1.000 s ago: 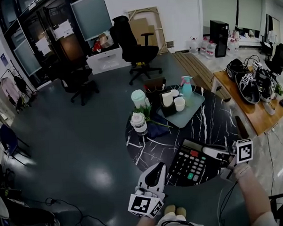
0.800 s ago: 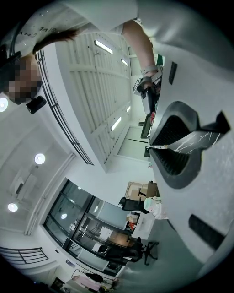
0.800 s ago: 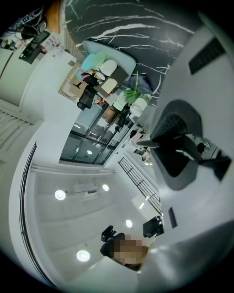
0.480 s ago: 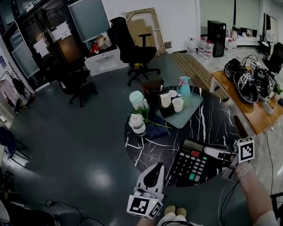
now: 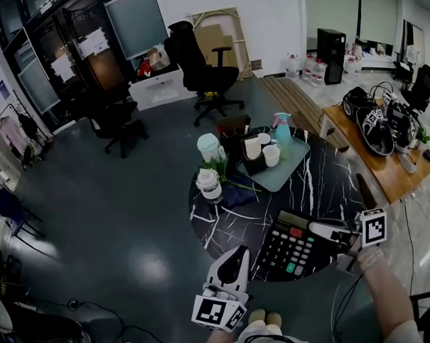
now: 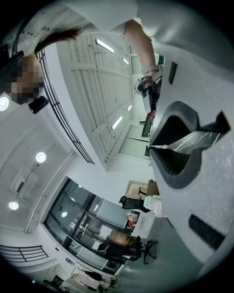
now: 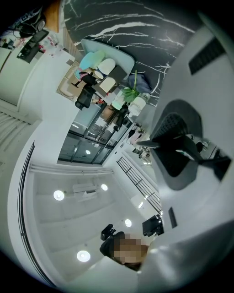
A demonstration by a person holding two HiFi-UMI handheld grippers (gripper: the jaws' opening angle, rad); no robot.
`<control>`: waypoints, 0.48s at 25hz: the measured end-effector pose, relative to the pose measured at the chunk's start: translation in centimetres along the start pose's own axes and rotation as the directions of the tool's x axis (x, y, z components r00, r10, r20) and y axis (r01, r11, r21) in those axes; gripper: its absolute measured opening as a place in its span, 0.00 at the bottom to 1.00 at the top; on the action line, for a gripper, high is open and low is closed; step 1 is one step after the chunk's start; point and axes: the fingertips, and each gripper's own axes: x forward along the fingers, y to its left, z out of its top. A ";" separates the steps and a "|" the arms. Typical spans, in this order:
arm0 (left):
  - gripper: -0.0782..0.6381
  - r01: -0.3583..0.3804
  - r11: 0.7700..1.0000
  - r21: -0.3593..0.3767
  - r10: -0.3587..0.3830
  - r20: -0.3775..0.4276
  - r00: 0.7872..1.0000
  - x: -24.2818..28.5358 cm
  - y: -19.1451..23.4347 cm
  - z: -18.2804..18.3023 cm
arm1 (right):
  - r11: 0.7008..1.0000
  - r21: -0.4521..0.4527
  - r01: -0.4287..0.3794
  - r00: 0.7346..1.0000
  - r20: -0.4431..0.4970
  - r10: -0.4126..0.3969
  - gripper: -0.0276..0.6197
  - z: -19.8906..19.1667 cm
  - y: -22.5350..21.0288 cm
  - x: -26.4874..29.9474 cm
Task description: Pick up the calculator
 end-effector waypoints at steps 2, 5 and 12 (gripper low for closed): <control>0.12 -0.001 1.000 -0.001 0.001 -0.002 1.000 0.0 0.0 -0.1 | 1.000 -0.001 0.019 1.000 0.000 -0.019 0.12 0.0 -0.5 -0.3; 0.12 0.000 1.000 -0.005 0.000 -0.005 1.000 0.0 0.0 -0.4 | 1.000 -0.001 0.029 1.000 -0.001 -0.029 0.12 -0.2 -0.7 -0.5; 0.12 0.004 1.000 -0.014 -0.004 -0.018 1.000 -0.2 -0.5 -1.0 | 0.998 0.006 0.060 0.998 0.001 -0.060 0.12 -1.0 -1.0 -1.4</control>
